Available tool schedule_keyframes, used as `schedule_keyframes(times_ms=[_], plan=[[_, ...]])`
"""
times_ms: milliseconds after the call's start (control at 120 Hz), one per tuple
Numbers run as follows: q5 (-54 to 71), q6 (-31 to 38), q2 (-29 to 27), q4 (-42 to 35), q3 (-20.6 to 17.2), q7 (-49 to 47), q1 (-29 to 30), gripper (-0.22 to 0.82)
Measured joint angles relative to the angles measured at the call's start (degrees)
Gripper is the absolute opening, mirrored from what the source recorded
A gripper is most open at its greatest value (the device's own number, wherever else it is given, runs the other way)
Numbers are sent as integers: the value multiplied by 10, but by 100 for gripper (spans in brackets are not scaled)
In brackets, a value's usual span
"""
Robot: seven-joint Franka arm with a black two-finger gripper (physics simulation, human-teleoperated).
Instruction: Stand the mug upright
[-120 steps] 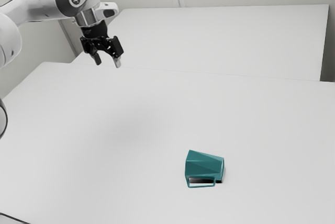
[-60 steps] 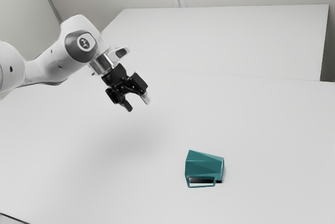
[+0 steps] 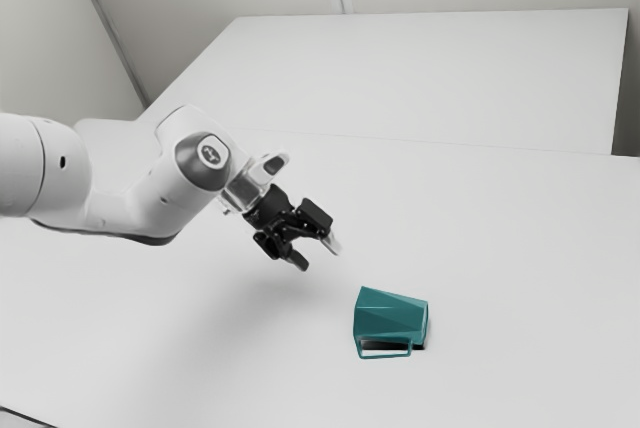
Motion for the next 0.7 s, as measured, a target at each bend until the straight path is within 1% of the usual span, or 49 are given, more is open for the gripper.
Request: schedule_keyframes(times_ms=[125,267,542,700], plan=[[-30,16,18,-6,-29,20,19,60],[-88,31,42,-10,-51,53,6,60],[-185,42,39,-29,-92,106,8,60],[-224,43,44,-30,-102,129,8,60]])
